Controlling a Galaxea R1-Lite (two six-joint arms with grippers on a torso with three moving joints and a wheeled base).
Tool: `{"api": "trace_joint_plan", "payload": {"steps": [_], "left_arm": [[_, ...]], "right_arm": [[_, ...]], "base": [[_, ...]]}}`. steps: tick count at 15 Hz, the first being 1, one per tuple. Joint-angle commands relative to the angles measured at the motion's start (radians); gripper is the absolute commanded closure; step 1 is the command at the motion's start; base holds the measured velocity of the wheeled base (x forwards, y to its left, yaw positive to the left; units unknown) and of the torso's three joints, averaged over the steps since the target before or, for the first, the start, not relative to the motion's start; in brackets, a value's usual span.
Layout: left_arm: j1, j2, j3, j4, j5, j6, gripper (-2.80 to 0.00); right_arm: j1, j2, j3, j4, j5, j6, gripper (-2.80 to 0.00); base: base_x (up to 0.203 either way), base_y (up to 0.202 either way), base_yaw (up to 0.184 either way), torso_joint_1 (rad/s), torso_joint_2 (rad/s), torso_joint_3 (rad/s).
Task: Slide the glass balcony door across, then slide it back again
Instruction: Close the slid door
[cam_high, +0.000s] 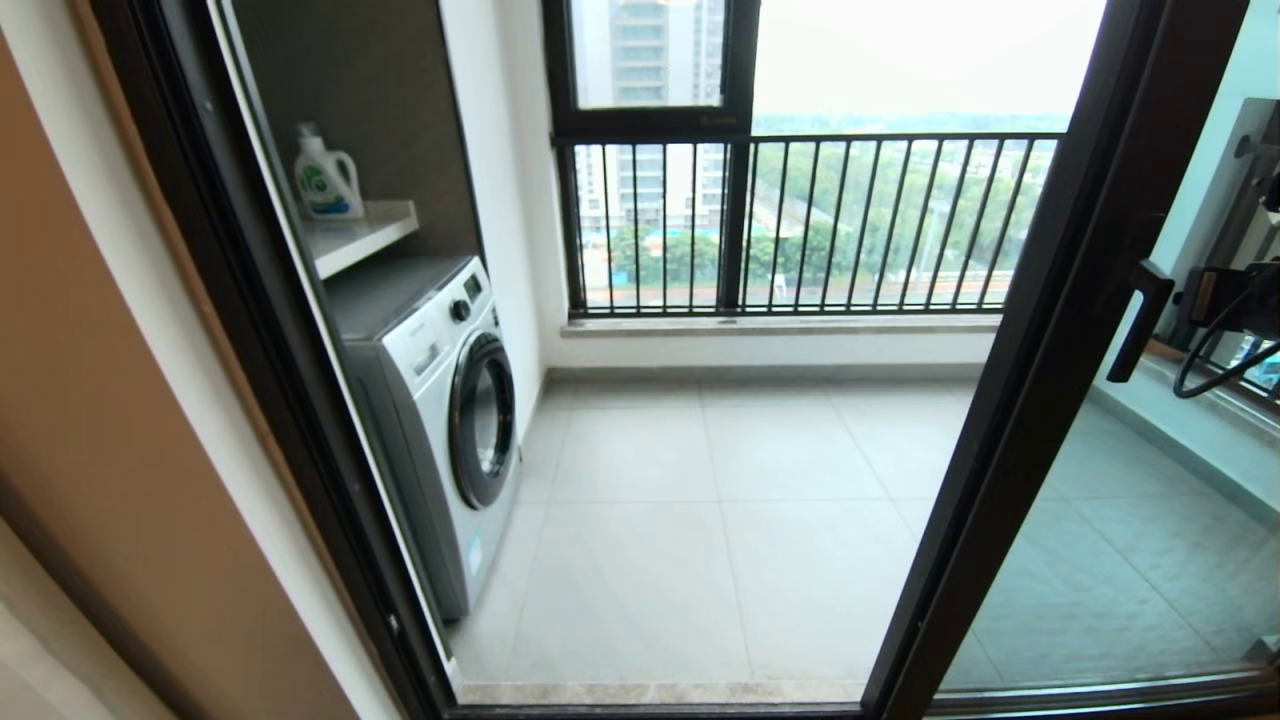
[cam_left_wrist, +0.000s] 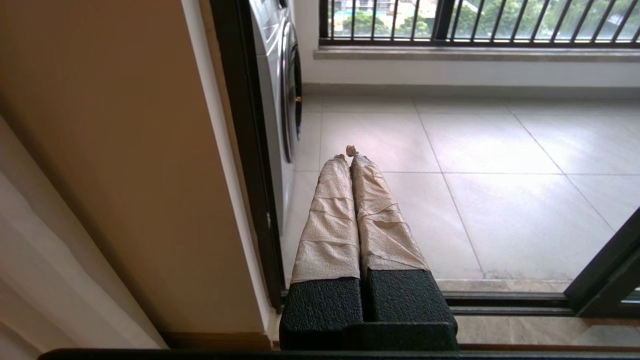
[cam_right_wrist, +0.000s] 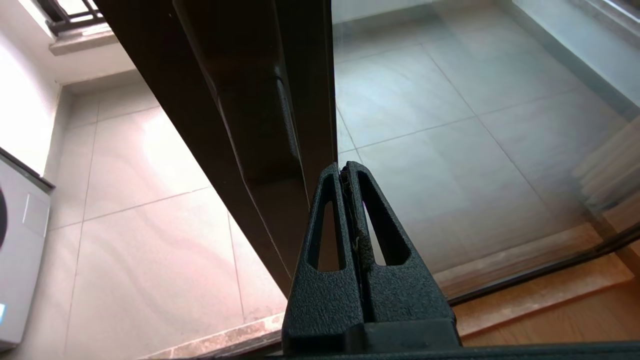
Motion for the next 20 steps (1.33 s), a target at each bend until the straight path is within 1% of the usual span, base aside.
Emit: {"api": "trace_joint_plan", "payload": {"steps": [1, 11, 19, 20], "left_arm": [[0.000, 0.002, 0.000, 0.000, 0.000, 0.000, 0.00], [0.000, 0.002, 0.000, 0.000, 0.000, 0.000, 0.00], [0.000, 0.002, 0.000, 0.000, 0.000, 0.000, 0.00], [0.000, 0.002, 0.000, 0.000, 0.000, 0.000, 0.00]], "right_arm": [[0.013, -0.009, 0.017, -0.016, 0.001, 0.000, 0.00], [0.047, -0.021, 0.040, -0.018, 0.000, 0.001, 0.00], [0.045, -0.016, 0.035, -0.019, -0.002, 0.001, 0.00], [0.030, -0.012, 0.027, -0.019, -0.001, 0.001, 0.00]], "base": [[0.000, 0.000, 0.000, 0.000, 0.00, 0.000], [0.000, 0.000, 0.000, 0.000, 0.00, 0.000], [0.000, 0.000, 0.000, 0.000, 0.00, 0.000], [0.000, 0.000, 0.000, 0.000, 0.00, 0.000]]}}
